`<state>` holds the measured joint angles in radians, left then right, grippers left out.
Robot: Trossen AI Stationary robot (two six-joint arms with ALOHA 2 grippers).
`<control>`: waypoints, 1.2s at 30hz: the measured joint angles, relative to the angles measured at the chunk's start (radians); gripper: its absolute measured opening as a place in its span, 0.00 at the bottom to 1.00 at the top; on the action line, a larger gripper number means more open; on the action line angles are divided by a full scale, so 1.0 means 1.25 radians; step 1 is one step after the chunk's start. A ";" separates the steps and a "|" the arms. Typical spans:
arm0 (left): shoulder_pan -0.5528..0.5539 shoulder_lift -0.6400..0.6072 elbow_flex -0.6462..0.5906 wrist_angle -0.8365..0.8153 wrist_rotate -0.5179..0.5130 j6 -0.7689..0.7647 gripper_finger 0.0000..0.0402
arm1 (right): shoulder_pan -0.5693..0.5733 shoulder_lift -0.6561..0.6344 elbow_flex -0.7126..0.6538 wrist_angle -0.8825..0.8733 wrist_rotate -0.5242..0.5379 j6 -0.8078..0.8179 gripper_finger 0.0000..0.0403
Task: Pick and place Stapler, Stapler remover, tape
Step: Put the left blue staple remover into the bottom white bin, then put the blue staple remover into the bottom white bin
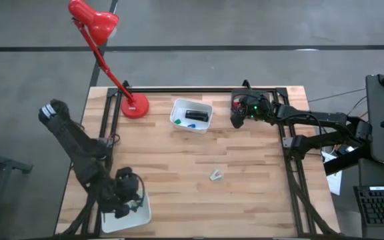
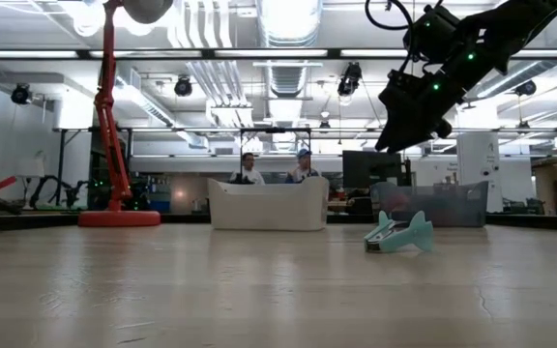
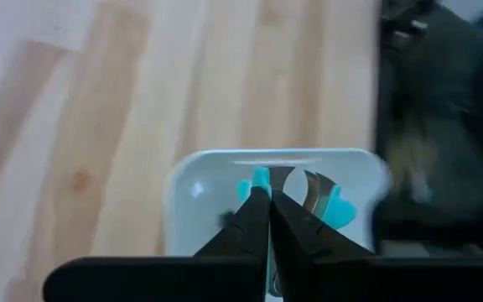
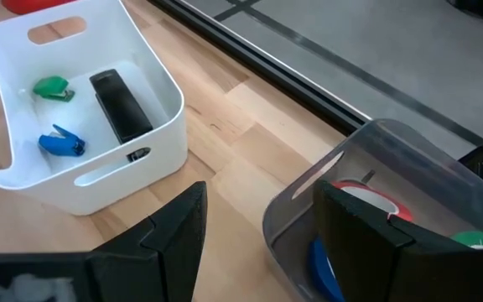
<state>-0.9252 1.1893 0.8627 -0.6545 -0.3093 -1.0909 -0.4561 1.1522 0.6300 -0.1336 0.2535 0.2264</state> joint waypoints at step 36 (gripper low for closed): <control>0.222 0.004 -0.026 0.457 -0.600 0.417 0.17 | 0.000 0.000 0.000 0.014 -0.001 0.005 0.52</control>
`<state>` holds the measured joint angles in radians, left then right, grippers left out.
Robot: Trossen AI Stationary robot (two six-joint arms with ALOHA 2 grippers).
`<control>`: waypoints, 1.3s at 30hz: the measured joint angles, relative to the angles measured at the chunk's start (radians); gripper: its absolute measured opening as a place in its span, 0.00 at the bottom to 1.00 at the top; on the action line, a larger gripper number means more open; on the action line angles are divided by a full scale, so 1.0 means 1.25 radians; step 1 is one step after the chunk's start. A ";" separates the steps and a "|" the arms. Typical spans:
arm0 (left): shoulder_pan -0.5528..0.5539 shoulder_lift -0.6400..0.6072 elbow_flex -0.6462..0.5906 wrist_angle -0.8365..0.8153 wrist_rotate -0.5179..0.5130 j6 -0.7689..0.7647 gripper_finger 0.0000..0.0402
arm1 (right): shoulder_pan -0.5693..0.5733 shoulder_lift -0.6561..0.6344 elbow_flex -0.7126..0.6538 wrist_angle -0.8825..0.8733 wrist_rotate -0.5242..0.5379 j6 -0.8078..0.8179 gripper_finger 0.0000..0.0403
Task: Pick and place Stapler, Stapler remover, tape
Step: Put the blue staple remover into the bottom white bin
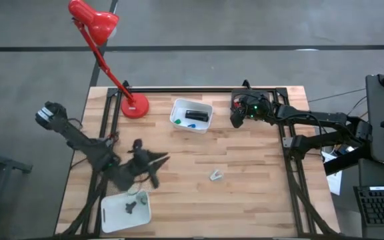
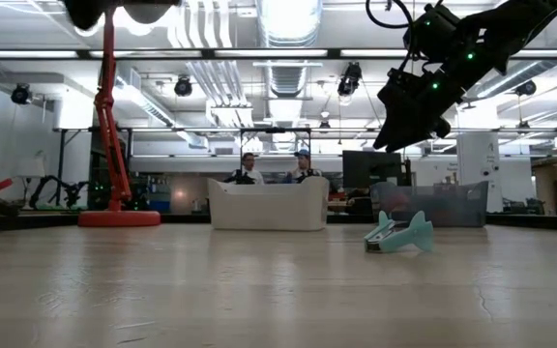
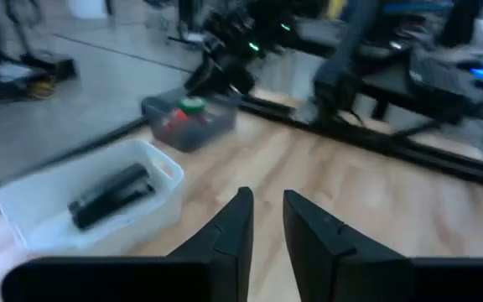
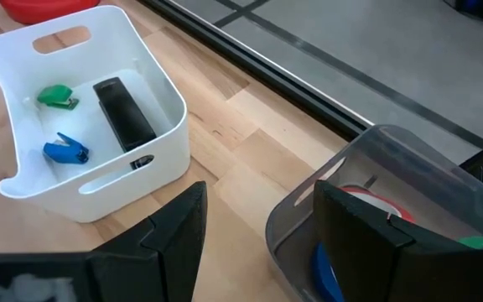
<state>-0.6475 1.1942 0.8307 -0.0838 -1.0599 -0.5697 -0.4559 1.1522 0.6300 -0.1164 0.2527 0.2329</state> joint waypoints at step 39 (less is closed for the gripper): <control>0.362 0.680 0.305 0.283 0.654 0.053 0.51 | 0.000 0.000 -0.009 -0.005 -0.001 -0.007 0.52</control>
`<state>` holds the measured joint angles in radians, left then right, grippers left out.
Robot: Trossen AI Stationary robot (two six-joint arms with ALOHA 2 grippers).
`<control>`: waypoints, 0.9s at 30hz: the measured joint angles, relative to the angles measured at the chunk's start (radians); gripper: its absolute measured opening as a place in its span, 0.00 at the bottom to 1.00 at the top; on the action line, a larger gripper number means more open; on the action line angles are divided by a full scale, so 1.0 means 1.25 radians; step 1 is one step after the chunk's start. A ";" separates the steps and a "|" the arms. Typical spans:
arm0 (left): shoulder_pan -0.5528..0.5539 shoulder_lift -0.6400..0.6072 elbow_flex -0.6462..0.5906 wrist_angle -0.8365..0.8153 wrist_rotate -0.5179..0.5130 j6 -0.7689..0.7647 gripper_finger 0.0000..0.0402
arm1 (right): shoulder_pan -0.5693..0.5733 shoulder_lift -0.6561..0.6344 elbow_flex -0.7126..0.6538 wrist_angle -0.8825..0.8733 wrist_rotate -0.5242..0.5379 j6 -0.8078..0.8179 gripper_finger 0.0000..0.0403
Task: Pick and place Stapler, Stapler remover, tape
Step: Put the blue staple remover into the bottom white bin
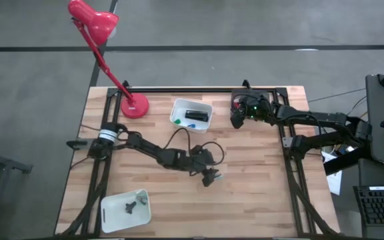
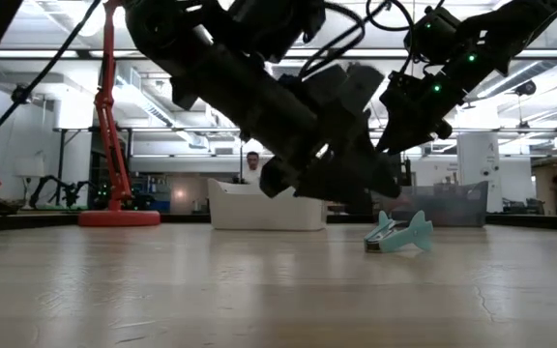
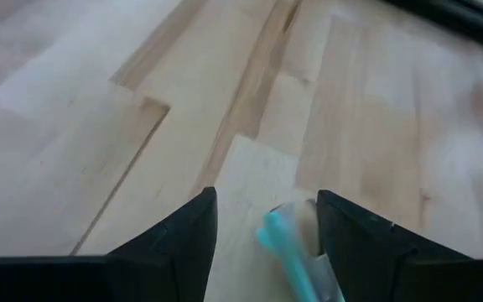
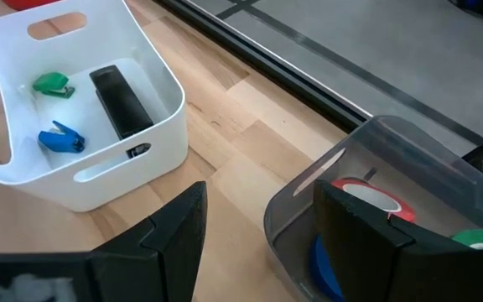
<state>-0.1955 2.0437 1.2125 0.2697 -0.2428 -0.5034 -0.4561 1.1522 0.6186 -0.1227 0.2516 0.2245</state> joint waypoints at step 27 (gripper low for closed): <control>0.004 0.018 -0.005 -0.001 0.032 -0.009 0.51 | 0.000 0.000 -0.002 0.001 0.000 0.001 0.52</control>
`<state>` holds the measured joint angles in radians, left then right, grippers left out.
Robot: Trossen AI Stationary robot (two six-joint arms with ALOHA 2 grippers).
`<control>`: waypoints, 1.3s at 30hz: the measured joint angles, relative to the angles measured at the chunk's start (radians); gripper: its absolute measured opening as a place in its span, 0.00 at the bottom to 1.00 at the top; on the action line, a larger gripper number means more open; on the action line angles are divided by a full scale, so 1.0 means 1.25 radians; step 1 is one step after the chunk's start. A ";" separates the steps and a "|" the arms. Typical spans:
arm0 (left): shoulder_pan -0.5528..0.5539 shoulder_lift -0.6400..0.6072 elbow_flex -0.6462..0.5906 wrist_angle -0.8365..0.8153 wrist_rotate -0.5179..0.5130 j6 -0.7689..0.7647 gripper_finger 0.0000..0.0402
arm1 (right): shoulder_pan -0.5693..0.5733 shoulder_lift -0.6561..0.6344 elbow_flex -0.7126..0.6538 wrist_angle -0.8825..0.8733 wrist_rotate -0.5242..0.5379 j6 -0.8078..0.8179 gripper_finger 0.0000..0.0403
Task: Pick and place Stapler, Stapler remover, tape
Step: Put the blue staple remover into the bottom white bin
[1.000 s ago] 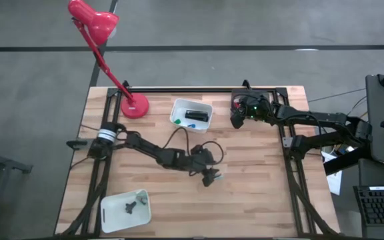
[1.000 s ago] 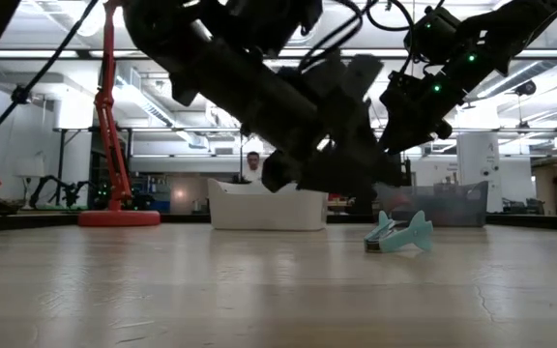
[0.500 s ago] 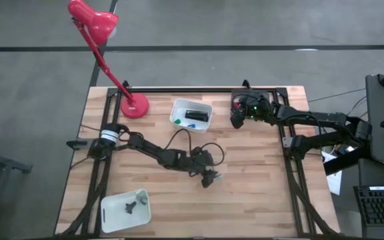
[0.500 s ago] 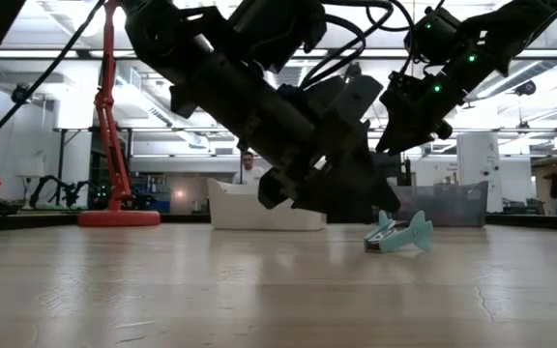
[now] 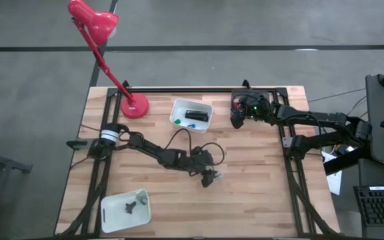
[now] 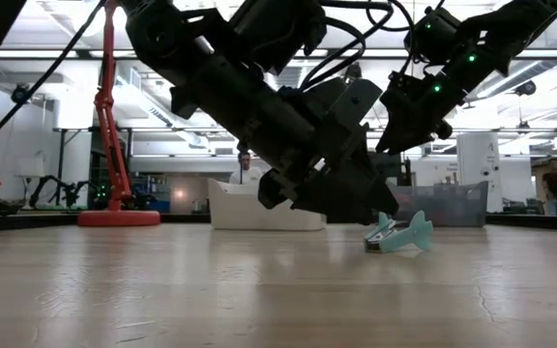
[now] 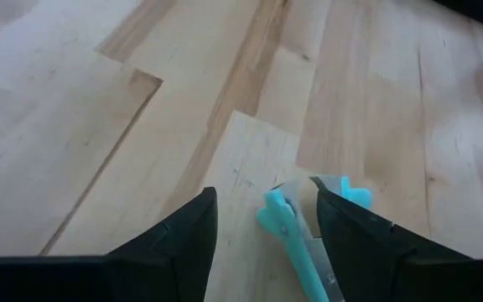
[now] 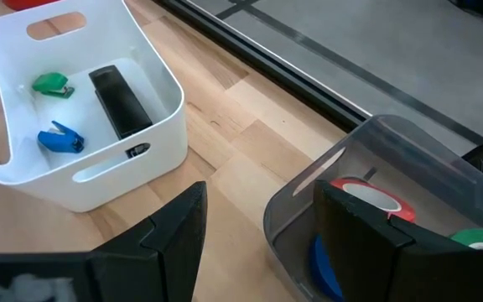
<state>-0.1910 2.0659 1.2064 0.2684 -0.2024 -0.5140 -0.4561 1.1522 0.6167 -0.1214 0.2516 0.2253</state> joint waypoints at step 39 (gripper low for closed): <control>0.001 0.021 0.000 0.036 0.015 0.018 0.03 | 0.000 0.000 -0.004 0.001 0.000 0.002 0.52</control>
<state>-0.1896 2.0920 1.2060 0.3130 -0.1840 -0.4911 -0.4561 1.1522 0.6113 -0.1204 0.2516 0.2283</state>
